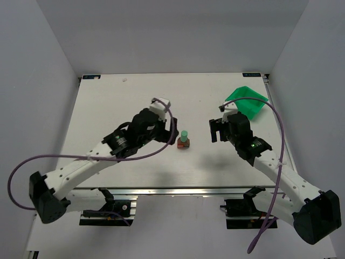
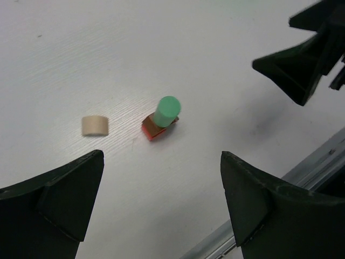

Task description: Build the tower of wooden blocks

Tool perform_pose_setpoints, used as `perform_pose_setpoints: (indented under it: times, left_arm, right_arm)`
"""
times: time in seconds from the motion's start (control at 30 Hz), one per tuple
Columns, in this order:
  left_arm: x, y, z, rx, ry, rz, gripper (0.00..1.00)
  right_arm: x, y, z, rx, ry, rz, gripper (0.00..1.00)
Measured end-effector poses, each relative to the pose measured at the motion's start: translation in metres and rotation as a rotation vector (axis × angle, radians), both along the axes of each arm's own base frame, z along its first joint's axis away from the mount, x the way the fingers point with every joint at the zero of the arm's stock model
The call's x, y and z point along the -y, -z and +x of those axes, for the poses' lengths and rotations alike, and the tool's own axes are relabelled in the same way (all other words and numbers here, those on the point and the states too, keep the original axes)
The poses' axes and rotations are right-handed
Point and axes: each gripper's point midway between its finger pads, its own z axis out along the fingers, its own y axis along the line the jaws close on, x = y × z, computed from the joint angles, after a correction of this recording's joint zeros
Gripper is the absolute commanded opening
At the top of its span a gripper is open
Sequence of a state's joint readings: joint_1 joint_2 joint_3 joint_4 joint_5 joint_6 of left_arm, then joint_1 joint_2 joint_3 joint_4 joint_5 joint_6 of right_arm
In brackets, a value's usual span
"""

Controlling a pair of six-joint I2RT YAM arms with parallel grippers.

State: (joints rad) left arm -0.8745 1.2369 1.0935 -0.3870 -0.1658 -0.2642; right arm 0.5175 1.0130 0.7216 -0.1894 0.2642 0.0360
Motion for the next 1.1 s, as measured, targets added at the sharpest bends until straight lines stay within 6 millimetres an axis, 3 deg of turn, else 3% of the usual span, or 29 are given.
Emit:
perform_pose_setpoints:
  times: [0.13, 0.23, 0.4, 0.5, 0.6, 0.73, 0.93, 1.1]
  left_arm:
    - [-0.051, -0.007, -0.01, -0.028, -0.223, -0.057, 0.98]
    - [-0.089, 0.019, -0.02, -0.096, -0.404, -0.046, 0.98]
    - [-0.143, 0.086, -0.042, -0.204, -0.625, 0.039, 0.98]
    - [-0.163, 0.112, -0.051, -0.238, -0.704, 0.047, 0.98]
    - [-0.173, 0.119, -0.05, -0.241, -0.756, 0.023, 0.98]
    - [-0.177, 0.114, -0.042, -0.223, -0.793, -0.009, 0.98]
    - [-0.176, 0.108, -0.031, -0.198, -0.802, -0.041, 0.98]
    - [-0.174, 0.106, -0.028, -0.187, -0.797, -0.049, 0.98]
  right_arm:
    - [-0.007, -0.008, -0.002, 0.003, -0.056, -0.004, 0.89]
    - [-0.025, -0.033, 0.006, 0.006, -0.131, 0.011, 0.89]
    - [-0.088, -0.078, 0.038, 0.036, -0.303, 0.028, 0.9]
    - [-0.138, -0.078, 0.052, 0.018, -0.434, 0.006, 0.89]
    - [-0.19, -0.057, 0.068, -0.029, -0.543, -0.036, 0.89]
    - [-0.234, 0.003, 0.074, -0.153, -0.628, -0.115, 0.89]
    - [-0.25, 0.068, 0.066, -0.293, -0.675, -0.211, 0.89]
    - [-0.251, 0.092, 0.054, -0.344, -0.7, -0.262, 0.79]
